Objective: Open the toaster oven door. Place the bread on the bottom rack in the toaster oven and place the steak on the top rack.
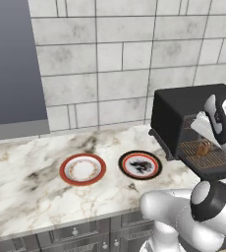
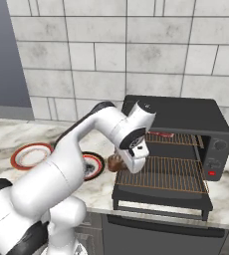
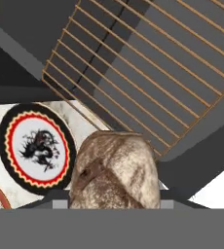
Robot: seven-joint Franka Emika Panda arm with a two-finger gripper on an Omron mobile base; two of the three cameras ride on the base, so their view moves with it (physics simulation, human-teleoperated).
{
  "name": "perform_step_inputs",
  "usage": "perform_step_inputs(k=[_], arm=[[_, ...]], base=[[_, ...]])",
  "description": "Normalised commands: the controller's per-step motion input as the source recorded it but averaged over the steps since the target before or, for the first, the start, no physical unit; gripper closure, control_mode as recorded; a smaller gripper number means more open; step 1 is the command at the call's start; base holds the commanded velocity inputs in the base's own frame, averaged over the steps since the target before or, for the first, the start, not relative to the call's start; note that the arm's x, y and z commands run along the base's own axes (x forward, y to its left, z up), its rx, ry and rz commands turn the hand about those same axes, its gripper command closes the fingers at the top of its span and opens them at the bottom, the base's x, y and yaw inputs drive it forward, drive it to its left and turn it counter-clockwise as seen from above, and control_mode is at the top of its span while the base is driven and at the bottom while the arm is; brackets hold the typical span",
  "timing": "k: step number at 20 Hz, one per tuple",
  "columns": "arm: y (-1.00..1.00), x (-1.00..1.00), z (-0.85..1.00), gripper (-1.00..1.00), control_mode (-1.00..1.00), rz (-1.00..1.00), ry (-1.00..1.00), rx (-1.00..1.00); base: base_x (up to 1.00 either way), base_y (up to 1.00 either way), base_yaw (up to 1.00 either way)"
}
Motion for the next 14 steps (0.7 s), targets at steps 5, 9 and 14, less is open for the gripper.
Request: perform_step_inputs(k=[5, 9, 14], arm=[[-0.55, 0.17, 0.0, 1.0, -1.0, 0.22, -0.01, 0.0], [-0.52, 0.27, -0.04, 1.0, -1.0, 0.09, 0.0, 0.0], [-0.41, 0.26, -0.2, 1.0, -1.0, 0.05, -0.02, 0.0]], base=[[0.0, 0.0, 0.0], [0.0, 0.0, 0.0], [0.0, 0.0, 0.0]])
